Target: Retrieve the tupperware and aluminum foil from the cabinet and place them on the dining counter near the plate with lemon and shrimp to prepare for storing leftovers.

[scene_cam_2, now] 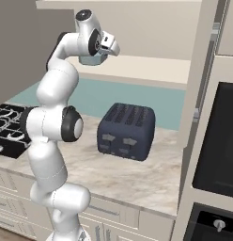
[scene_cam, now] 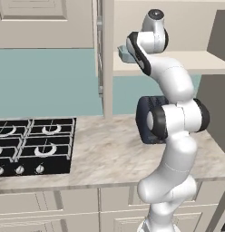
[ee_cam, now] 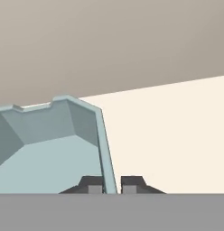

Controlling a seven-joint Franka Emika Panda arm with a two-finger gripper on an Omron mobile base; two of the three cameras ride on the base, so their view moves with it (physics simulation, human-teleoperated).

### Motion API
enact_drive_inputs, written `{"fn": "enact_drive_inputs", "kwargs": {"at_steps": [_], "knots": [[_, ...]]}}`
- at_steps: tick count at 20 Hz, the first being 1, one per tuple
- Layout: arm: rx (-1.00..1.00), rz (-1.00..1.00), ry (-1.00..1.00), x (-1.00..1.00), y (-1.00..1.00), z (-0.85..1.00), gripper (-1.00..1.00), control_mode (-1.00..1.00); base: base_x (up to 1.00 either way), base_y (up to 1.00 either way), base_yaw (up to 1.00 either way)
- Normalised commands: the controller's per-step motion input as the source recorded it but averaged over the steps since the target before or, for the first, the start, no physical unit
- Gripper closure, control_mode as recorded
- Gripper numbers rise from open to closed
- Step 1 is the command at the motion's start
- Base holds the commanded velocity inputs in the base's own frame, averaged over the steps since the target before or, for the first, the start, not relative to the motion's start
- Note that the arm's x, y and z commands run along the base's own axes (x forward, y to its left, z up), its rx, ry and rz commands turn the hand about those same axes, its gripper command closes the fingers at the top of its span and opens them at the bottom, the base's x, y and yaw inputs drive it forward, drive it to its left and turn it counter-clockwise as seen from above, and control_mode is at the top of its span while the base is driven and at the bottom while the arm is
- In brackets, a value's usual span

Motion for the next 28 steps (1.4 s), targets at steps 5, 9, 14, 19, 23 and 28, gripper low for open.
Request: {"fn": "enact_drive_inputs", "kwargs": {"at_steps": [5, 9, 14, 19, 23, 28], "knots": [[0.0, -0.03, 0.0, -0.31, 0.0, -0.22, 1.0, -1.0, 0.0, 0.0, 0.0], [-0.01, -0.03, -0.09, -0.81, 0.1, -0.29, 1.0, -1.0, 0.0, 0.0, 0.0], [-0.07, -0.04, -0.39, -1.0, 0.17, -0.39, 1.0, -1.0, 0.0, 0.0, 0.0], [-0.03, -0.12, -0.43, -1.0, -0.01, -0.13, 1.0, -1.0, 0.0, 0.0, 0.0], [0.0, -0.1, -0.18, -1.0, -0.25, 0.33, 1.0, -1.0, 0.0, 0.0, 0.0], [0.03, -0.06, 0.0, -1.0, -0.48, 0.54, 1.0, -1.0, 0.0, 0.0, 0.0]]}}
